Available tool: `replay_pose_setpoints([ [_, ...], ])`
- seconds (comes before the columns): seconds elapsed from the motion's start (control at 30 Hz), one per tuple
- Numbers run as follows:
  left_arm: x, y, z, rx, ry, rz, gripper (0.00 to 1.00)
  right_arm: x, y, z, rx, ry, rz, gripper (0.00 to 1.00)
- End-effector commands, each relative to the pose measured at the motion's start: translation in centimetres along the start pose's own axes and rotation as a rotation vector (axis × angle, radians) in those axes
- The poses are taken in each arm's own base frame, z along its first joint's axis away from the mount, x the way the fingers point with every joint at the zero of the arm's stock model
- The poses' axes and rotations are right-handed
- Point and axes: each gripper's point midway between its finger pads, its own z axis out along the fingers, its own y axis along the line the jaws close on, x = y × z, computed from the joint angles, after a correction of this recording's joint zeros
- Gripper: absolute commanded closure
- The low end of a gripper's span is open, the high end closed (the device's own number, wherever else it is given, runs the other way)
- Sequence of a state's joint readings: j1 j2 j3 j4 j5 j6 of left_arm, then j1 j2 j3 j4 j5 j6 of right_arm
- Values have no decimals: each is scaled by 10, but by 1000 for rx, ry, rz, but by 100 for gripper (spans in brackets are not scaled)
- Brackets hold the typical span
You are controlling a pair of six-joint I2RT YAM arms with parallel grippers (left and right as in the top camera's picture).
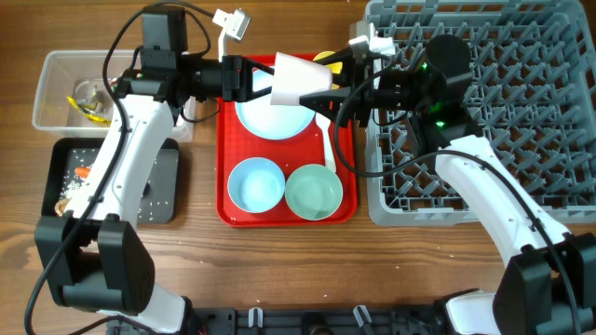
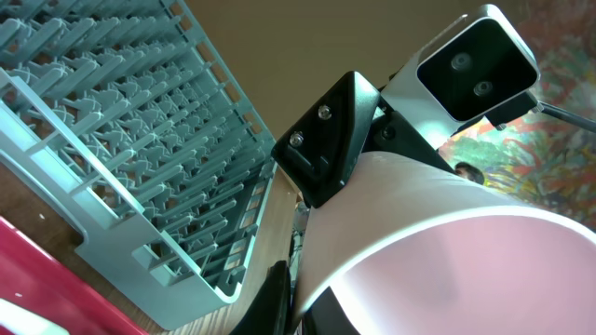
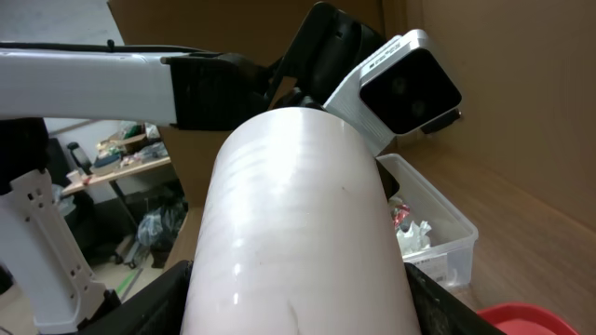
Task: Sort waste into correct bins and load items into the dishwasher rack
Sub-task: 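Grasp the pink cup with the right gripper from the left gripper, then release the left gripper and carry the cup right over the rack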
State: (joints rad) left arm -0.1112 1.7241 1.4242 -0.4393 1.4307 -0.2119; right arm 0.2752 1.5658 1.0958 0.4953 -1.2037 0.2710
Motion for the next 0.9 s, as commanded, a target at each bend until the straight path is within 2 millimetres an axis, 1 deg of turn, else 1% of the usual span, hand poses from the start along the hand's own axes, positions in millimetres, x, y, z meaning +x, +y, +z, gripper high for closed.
replay_pose_setpoints([
  [0.0, 0, 3, 2, -9, 2, -10, 96, -4, 9, 3, -39, 0, -29, 42],
  [0.1, 0, 3, 2, -9, 2, -10, 96, -5, 9, 3, -39, -2, -33, 42],
  [0.13, 0, 3, 2, -9, 2, -10, 96, -5, 9, 3, -39, -2, -33, 43],
  [0.17, 0, 3, 2, -9, 2, -10, 94, -5, 9, 3, -40, -2, -33, 50],
  [0.23, 0, 4, 2, -9, 2, -10, 87, -5, 9, 3, -40, -2, -32, 59],
  [0.37, 0, 4, 2, -9, 2, -11, 70, -4, 10, 3, -44, 0, -29, 62],
  [0.43, 0, 4, 2, -9, 2, -11, 65, -4, 10, 3, -47, 1, -29, 65],
  [0.63, -3, 4, -1, -13, -8, -1, 59, -4, 9, 2, -43, 0, -30, 68],
  [0.77, -7, 8, -12, -29, -33, -6, 60, -5, 9, 2, -41, 0, -24, 68],
  [0.87, -11, 13, -23, -45, -58, -24, 61, -7, 2, 1, -5, -11, 2, 68],
])
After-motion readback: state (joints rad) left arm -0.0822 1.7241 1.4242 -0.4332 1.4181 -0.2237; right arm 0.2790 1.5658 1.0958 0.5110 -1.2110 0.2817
